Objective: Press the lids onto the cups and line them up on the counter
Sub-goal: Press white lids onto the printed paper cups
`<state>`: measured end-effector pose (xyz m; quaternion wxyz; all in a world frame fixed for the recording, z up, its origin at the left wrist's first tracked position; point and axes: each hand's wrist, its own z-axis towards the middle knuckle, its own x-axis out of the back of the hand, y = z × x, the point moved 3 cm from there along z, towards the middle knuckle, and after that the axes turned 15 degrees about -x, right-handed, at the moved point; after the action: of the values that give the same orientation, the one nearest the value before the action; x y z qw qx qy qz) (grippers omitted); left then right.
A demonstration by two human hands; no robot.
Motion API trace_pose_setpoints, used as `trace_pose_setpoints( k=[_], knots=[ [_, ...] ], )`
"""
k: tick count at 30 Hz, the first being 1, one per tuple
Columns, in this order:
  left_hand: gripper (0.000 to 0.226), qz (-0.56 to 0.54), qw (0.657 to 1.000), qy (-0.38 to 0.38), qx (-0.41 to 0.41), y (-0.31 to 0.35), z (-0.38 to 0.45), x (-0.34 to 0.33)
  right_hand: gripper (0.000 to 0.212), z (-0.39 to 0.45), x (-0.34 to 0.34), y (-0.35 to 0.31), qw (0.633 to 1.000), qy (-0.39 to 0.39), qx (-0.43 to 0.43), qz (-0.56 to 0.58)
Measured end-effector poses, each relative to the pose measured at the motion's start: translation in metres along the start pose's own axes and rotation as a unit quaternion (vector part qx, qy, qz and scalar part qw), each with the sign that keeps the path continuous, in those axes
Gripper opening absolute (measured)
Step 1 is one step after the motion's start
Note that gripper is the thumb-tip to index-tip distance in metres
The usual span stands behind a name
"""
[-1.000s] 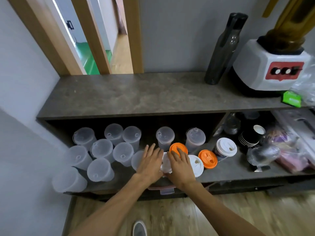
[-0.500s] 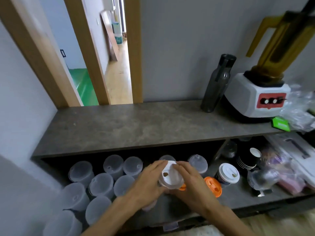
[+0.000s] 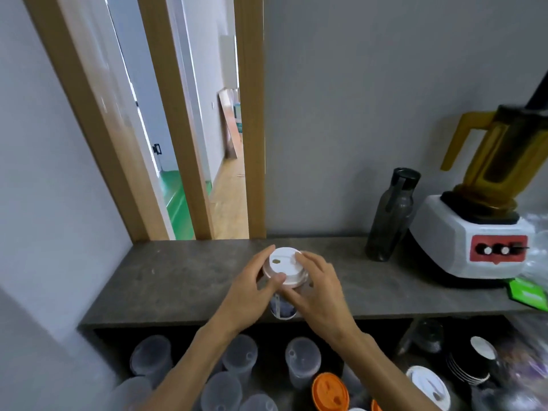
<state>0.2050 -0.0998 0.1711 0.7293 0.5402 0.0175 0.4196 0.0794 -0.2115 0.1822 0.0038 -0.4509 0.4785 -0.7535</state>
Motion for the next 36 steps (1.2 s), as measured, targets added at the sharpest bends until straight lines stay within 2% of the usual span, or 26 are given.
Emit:
trace_pose_setpoints(
  k=[4, 8, 11, 13, 16, 18, 23, 27, 31, 36],
  knots=[
    [0.063, -0.026, 0.999, -0.021, 0.002, -0.008, 0.002, -0.001, 0.067, 0.003, 0.006, 0.002, 0.998, 0.027, 0.035, -0.034],
    [0.055, 0.010, 0.999, -0.043, -0.019, -0.003, 0.012, 0.008, 0.077, 0.019, 0.020, 0.001, 0.996, -0.048, 0.035, -0.070],
    [0.041, 0.050, 0.997, -0.048, -0.040, -0.004, 0.025, 0.021, 0.091, 0.039, 0.028, 0.000, 0.996, -0.059, 0.023, -0.059],
    [0.039, 0.050, 0.997, -0.038, -0.039, -0.006, 0.028, 0.025, 0.079, 0.047, 0.024, -0.003, 0.996, -0.055, 0.013, -0.064],
    [0.039, -0.029, 0.999, -0.012, -0.007, -0.008, 0.023, 0.016, 0.047, 0.046, 0.013, 0.000, 1.000, -0.014, 0.016, -0.002],
    [0.043, -0.070, 0.997, 0.002, 0.014, -0.013, 0.018, 0.007, 0.041, 0.041, 0.007, 0.005, 0.999, 0.007, 0.010, 0.030],
    [0.053, -0.077, 0.997, -0.003, 0.013, -0.017, 0.019, 0.003, 0.048, 0.052, 0.014, 0.002, 1.000, -0.019, 0.019, 0.000],
    [0.055, -0.081, 0.996, -0.043, 0.024, -0.020, 0.022, 0.009, 0.068, 0.058, 0.010, -0.001, 0.996, -0.071, 0.040, -0.023],
    [0.056, -0.079, 0.995, -0.049, 0.021, -0.018, 0.024, 0.011, 0.069, 0.055, 0.004, 0.003, 0.998, -0.058, 0.036, -0.004],
    [0.053, -0.070, 0.996, -0.054, 0.018, -0.017, 0.023, 0.010, 0.067, 0.056, 0.018, 0.009, 0.997, -0.080, 0.016, 0.007]
  ],
)
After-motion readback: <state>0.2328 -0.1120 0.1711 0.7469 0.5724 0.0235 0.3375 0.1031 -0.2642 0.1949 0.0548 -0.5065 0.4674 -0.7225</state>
